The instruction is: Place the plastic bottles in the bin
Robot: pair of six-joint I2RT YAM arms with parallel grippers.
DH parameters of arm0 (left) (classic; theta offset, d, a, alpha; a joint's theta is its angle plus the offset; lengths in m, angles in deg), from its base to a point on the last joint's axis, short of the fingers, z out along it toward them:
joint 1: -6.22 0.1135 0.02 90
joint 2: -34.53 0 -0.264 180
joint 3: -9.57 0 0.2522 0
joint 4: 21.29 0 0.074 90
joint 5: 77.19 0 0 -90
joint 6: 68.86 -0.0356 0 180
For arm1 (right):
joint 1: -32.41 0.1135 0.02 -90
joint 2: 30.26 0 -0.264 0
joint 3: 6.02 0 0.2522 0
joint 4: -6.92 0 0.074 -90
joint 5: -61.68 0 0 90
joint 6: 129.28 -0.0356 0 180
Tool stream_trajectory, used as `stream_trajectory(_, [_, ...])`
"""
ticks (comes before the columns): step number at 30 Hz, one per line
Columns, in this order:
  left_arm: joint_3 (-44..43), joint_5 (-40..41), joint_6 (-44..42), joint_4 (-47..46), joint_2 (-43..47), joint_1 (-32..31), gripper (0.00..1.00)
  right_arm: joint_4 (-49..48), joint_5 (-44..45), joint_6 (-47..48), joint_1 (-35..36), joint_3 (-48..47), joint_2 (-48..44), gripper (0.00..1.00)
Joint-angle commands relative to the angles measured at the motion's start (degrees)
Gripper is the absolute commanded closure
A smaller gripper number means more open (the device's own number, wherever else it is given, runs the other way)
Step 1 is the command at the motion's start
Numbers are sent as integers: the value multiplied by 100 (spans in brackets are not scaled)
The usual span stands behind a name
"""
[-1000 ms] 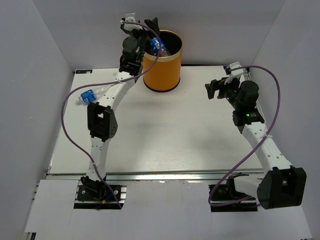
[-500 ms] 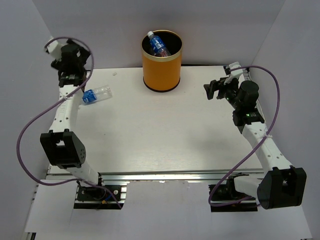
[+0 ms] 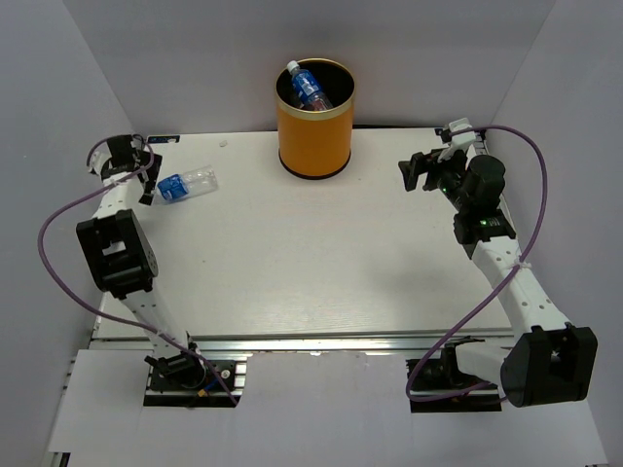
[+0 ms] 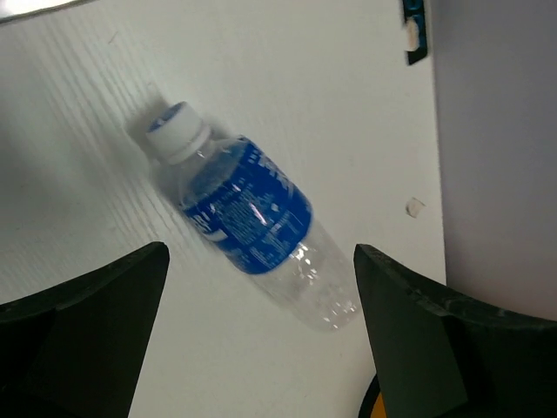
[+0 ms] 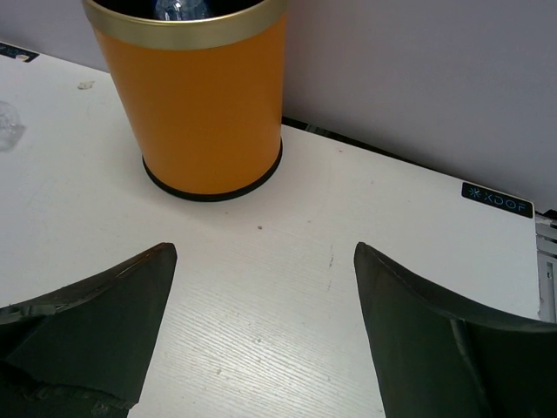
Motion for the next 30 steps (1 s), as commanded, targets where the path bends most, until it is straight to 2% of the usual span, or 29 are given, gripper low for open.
stream_trajectory(1, [-313,-712,547,95,-310,107,2,-26,107,-14,-21,-261,-5,11])
stream_trajectory(6, [-507,-1160,960,-2,-960,107,2,-8,124,-15,-21,-314,92,11])
stream_trajectory(12, [-568,-1310,1197,-90,-1479,98,2,-8,142,-15,-21,-357,179,11])
stream_trajectory(16, [-673,-1214,1277,-108,-1673,89,9,18,151,-32,-12,-375,206,11])
stream_trajectory(19, [-822,-1240,1338,-116,-1770,80,27,18,151,-32,-12,-375,215,11])
stream_trajectory(20, [-875,-1214,1339,-116,-1787,37,38,1,142,-32,-21,-375,206,11])
stream_trajectory(23, [-1033,-1065,1251,-125,-1700,-165,57,-8,151,-41,-21,-375,223,11])
stream_trajectory(24, [-1051,-1047,1216,-186,-1639,-227,66,-8,142,-41,-21,-384,223,11])
stream_trajectory(28, [-1122,-617,700,-520,-1112,-753,69,27,142,-23,-21,-384,197,11])
stream_trajectory(30, [-1227,67,452,-845,-708,-1289,68,27,142,12,-21,-366,162,11])
